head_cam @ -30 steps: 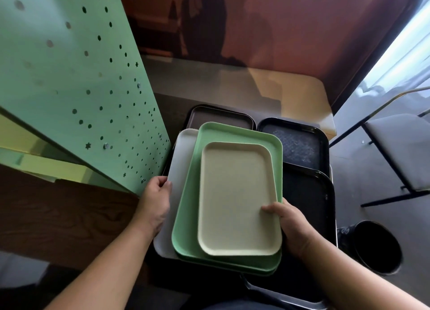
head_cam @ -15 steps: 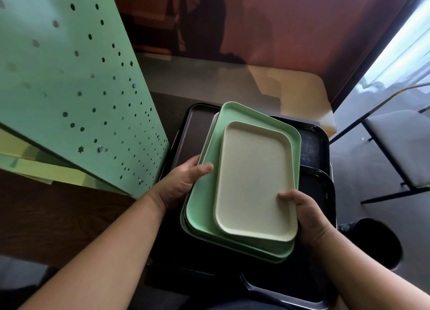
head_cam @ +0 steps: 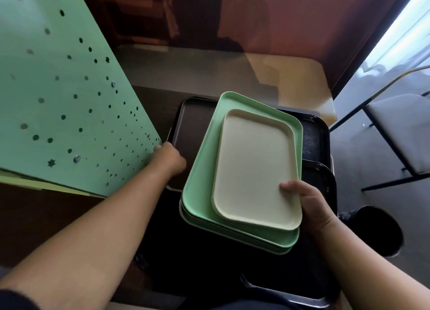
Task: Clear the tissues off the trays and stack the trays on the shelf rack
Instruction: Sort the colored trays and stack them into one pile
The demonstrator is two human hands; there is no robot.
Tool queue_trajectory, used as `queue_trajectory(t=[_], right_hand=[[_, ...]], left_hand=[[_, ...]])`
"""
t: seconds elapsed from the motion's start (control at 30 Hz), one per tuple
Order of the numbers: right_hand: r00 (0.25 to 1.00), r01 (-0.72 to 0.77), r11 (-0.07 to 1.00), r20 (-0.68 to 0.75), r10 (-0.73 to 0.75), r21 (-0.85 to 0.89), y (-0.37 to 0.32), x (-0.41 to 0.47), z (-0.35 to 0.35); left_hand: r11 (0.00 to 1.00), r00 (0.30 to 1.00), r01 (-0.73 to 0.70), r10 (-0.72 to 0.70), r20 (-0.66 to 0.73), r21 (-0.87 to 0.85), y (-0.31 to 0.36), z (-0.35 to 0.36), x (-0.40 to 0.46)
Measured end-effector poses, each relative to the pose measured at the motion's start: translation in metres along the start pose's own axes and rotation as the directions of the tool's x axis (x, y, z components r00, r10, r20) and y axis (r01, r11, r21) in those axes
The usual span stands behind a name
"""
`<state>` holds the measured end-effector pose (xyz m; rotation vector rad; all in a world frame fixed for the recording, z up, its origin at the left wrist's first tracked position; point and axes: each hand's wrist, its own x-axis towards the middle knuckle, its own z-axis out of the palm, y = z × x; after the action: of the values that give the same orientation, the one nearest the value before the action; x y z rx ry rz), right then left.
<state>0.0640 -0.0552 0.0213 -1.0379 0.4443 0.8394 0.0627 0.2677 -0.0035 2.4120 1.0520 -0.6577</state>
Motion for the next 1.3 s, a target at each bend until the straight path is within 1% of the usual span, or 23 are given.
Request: queue_trajectory(t=[0.07,0.13,0.2,0.27,0.33,0.4,0.43,0.5,0.57,0.7,0.8,0.87,0.93,1.0,1.03,1.07,1.1,1.13,1.17,1.2,1.23,1.27,1.3], right_hand=[[1.0,0.01,0.999,-0.004,-0.01,-0.046,0.0,0.002,-0.001],[1.0,0.022,0.999,0.004,-0.022,-0.039,-0.001,0.002,-0.001],[1.0,0.026,0.999,-0.003,-0.026,-0.032,-0.001,0.0,-0.003],[0.999,0.035,0.999,-0.003,-0.035,-0.029,0.0,0.0,-0.005],[0.999,0.037,0.999,-0.003,-0.037,-0.03,0.0,-0.001,-0.004],[0.999,0.03,0.999,-0.014,-0.03,-0.025,-0.001,-0.001,-0.003],[0.999,0.031,0.999,-0.014,-0.031,-0.024,-0.001,-0.002,-0.003],[0.999,0.032,0.999,-0.012,-0.032,-0.018,-0.003,-0.003,-0.001],[0.999,0.037,0.999,-0.027,-0.037,-0.012,-0.005,-0.005,0.001],[0.993,0.108,0.994,-0.048,-0.108,-0.012,-0.009,-0.014,0.007],[0.987,0.151,0.988,-0.053,-0.151,-0.016,-0.012,-0.026,0.01],[0.985,0.162,0.987,-0.051,-0.163,-0.021,-0.015,-0.035,0.011],[0.985,0.162,0.987,-0.051,-0.162,-0.009,-0.02,-0.045,0.011],[0.985,0.159,0.987,-0.064,-0.159,0.004,-0.025,-0.054,0.005],[0.984,0.164,0.986,-0.065,-0.164,0.003,-0.028,-0.057,0.001],[0.982,0.182,0.983,-0.055,-0.183,-0.008,-0.032,-0.062,-0.006],[0.976,0.211,0.977,-0.036,-0.213,-0.034,-0.035,-0.067,-0.014],[0.967,0.254,0.965,-0.019,-0.256,-0.069,-0.039,-0.072,-0.021],[0.954,0.299,0.948,-0.001,-0.301,-0.113,-0.042,-0.075,-0.026],[0.937,0.347,0.925,0.017,-0.348,-0.158,-0.046,-0.082,-0.033],[0.922,0.385,0.9,0.039,-0.385,-0.205,-0.05,-0.088,-0.038],[0.911,0.41,0.877,0.059,-0.408,-0.25,-0.053,-0.09,-0.042],[0.899,0.433,0.851,0.067,-0.434,-0.299,-0.057,-0.095,-0.047]], left_hand=[[0.995,0.997,0.023,-0.029,0.066,0.093,-0.002,0.013,0.003],[0.993,1.0,0.003,-0.006,0.028,0.115,-0.005,0.023,0.004],[0.991,0.999,-0.022,0.028,-0.045,0.132,-0.007,0.028,0.004],[0.998,0.995,-0.036,0.04,-0.095,0.042,-0.011,0.03,0.004],[0.974,0.993,-0.026,0.0,-0.116,-0.223,-0.015,0.031,0.003],[0.845,0.993,-0.012,-0.051,-0.102,-0.535,-0.019,0.03,-0.002],[0.765,0.993,-0.023,-0.055,-0.1,-0.644,-0.022,0.027,-0.006],[0.653,0.993,-0.078,-0.015,-0.115,-0.753,-0.027,0.022,-0.02],[0.609,0.988,-0.149,0.057,-0.145,-0.779,-0.032,0.016,-0.036],[0.498,0.957,-0.263,0.24,-0.16,-0.826,-0.034,0.003,-0.07],[0.453,0.943,-0.289,0.287,-0.169,-0.843,-0.032,-0.006,-0.091],[0.431,0.942,-0.28,0.298,-0.158,-0.858,-0.025,-0.011,-0.106],[0.4,0.933,-0.25,0.345,-0.108,-0.881,-0.011,-0.013,-0.125],[0.317,0.92,-0.153,0.391,-0.018,-0.936,0.001,-0.014,-0.139],[0.262,0.904,-0.084,0.425,0.037,-0.961,0.006,-0.014,-0.14],[0.237,0.874,-0.012,0.475,0.105,-0.971,0.011,-0.016,-0.141],[0.256,0.821,0.039,0.543,0.177,-0.966,0.016,-0.018,-0.14],[0.334,0.759,0.023,0.607,0.234,-0.942,0.022,-0.02,-0.137],[0.436,0.716,-0.042,0.641,0.277,-0.899,0.028,-0.02,-0.135],[0.528,0.699,-0.12,0.646,0.306,-0.841,0.039,-0.017,-0.138],[0.583,0.707,-0.176,0.636,0.31,-0.793,0.051,-0.015,-0.142],[0.596,0.731,-0.2,0.619,0.287,-0.778,0.06,-0.01,-0.144],[0.574,0.75,-0.201,0.611,0.252,-0.794,0.072,-0.003,-0.147]])
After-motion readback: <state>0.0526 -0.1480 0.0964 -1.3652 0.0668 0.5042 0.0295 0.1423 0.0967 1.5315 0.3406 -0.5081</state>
